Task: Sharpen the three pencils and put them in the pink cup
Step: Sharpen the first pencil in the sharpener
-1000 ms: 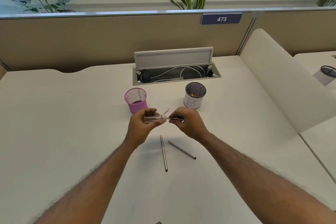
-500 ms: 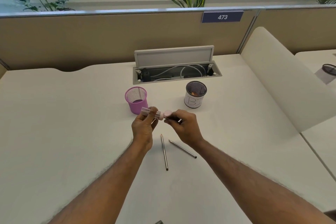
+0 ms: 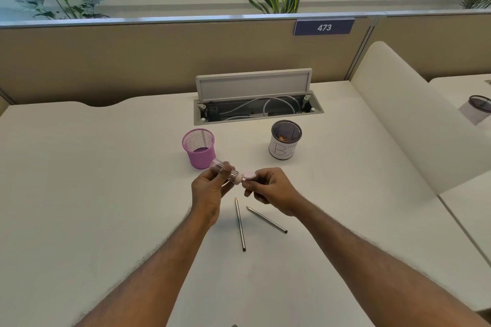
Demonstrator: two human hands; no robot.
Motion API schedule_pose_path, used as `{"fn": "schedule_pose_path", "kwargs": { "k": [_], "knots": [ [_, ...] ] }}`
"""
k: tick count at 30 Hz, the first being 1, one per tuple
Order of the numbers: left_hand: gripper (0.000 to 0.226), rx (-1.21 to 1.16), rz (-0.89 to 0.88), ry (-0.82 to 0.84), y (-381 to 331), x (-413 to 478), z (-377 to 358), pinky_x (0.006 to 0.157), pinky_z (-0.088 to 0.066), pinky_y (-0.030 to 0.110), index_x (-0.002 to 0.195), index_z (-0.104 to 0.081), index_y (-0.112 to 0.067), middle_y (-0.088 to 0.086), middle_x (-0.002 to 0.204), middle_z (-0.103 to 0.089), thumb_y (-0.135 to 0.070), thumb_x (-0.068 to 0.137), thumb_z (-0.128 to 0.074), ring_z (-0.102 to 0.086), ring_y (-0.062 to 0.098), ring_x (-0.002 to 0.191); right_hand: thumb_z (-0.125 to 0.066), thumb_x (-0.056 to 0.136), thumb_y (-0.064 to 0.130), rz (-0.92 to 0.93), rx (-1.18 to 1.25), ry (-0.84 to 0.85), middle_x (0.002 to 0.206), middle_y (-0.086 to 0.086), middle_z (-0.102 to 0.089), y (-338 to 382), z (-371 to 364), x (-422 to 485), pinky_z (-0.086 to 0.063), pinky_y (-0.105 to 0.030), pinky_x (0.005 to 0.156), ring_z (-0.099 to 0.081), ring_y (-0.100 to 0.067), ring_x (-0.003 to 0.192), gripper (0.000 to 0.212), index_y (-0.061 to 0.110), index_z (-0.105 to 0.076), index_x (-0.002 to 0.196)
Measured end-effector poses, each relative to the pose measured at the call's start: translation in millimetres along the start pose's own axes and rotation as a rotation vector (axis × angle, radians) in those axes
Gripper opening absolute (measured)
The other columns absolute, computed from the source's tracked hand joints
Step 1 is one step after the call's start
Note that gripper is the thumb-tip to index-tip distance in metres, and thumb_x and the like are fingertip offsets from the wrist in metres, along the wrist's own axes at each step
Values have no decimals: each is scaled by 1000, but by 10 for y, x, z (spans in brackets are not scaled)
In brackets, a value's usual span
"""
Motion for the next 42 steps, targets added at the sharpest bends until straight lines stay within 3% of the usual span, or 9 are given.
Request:
{"fn": "schedule_pose_path", "kwargs": {
  "k": [4,8,11,15,21,25,29,35,42],
  "knots": [
    [33,1,-26,-76,-16,-28,12,63,-57,24,85,-69,-8,4,78,-74,-32,64,-76,-73,16,75,-78,74,-2,63,-151,-106,63,-7,-61,-9,38,-9,-45,-26,42,-52,-17,47,20,5,-61,82],
    [28,-54,27,-153,38,-68,5,62,-56,24,73,-65,-11,0,68,-74,-34,62,-77,-72,12,68,-81,75,12,439,-587,-367,70,-2,-67,166,52,-111,-47,-26,54,-57,-11,57,11,9,-71,78],
    [29,-105,86,-217,104,-97,22,68,-53,28,70,-65,-14,-1,69,-74,-37,59,-78,-71,12,70,-76,81,16,638,-811,-411,73,-2,-65,236,-12,-195,-45,-27,53,-56,-15,60,9,8,-73,83],
    [30,-159,120,-204,155,-95,34,69,-53,26,73,-65,-14,-1,70,-73,-36,59,-79,-70,11,71,-76,80,10,575,-723,-326,69,-6,-63,239,-2,-156,-40,-24,54,-51,-13,58,7,3,-73,81],
    [20,-239,121,-66,166,-89,31,66,-57,23,76,-72,-10,5,79,-74,-27,67,-76,-71,16,76,-70,86,11,86,-312,-102,63,-9,-67,107,72,-12,-35,-22,46,-41,-10,46,11,8,-74,76],
    [26,-182,112,-70,155,-93,54,67,-57,23,82,-70,-7,6,81,-73,-29,67,-75,-70,17,78,-72,85,12,-66,-125,6,70,-13,-67,27,49,-23,-28,-20,40,-36,-11,44,8,12,-73,78],
    [33,-135,112,-214,163,-110,96,66,-56,24,75,-66,-10,3,76,-72,-36,59,-79,-69,16,77,-83,72,6,50,-250,-108,63,4,-62,56,58,-53,-42,-22,43,-50,-12,45,20,12,-64,77],
    [48,-153,141,-312,222,-128,58,69,-54,25,81,-68,-9,6,80,-72,-46,53,-81,-70,16,75,-75,82,14,645,-922,-377,76,-2,-67,308,-43,-251,-49,-33,55,-60,-20,64,9,8,-70,87],
    [38,-211,130,-262,203,-128,11,72,-57,27,79,-68,-9,6,79,-72,-36,56,-81,-70,16,76,-71,84,7,586,-772,-303,69,-6,-67,291,-21,-207,-44,-28,56,-56,-17,59,4,3,-73,85]
  ]
}}
Point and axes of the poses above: each hand's wrist, its own x-axis towards the middle knuckle, its own z-axis out of the back of the hand, y = z × x, the point moved 6 cm from there along x, towards the middle knuckle
